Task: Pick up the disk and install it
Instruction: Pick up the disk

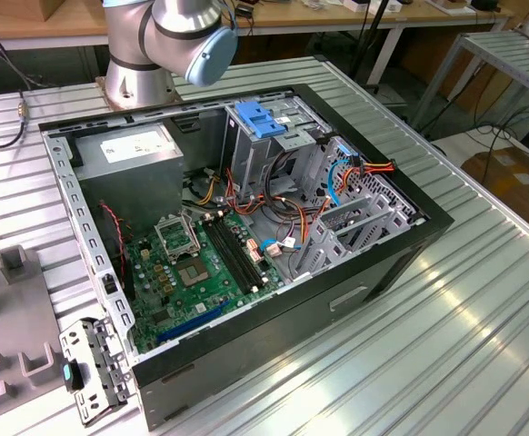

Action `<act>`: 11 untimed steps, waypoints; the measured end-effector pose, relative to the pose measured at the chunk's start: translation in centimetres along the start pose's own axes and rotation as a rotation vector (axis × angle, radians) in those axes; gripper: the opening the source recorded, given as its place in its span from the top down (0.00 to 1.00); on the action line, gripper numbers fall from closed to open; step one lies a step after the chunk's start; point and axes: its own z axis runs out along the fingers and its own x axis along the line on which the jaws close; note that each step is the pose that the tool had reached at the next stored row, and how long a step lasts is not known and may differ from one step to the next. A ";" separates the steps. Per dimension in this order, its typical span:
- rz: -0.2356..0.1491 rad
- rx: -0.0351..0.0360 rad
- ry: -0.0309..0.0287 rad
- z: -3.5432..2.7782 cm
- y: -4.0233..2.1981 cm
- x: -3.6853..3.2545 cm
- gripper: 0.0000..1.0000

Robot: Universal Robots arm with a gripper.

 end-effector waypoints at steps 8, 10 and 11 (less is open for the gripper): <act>0.002 -0.0001 0.0001 0.47 -0.07 -0.02 0.46; 0.004 0.0001 -0.0001 0.48 -0.08 -0.02 0.46; 0.014 0.0001 0.0000 0.48 -0.08 -0.02 0.46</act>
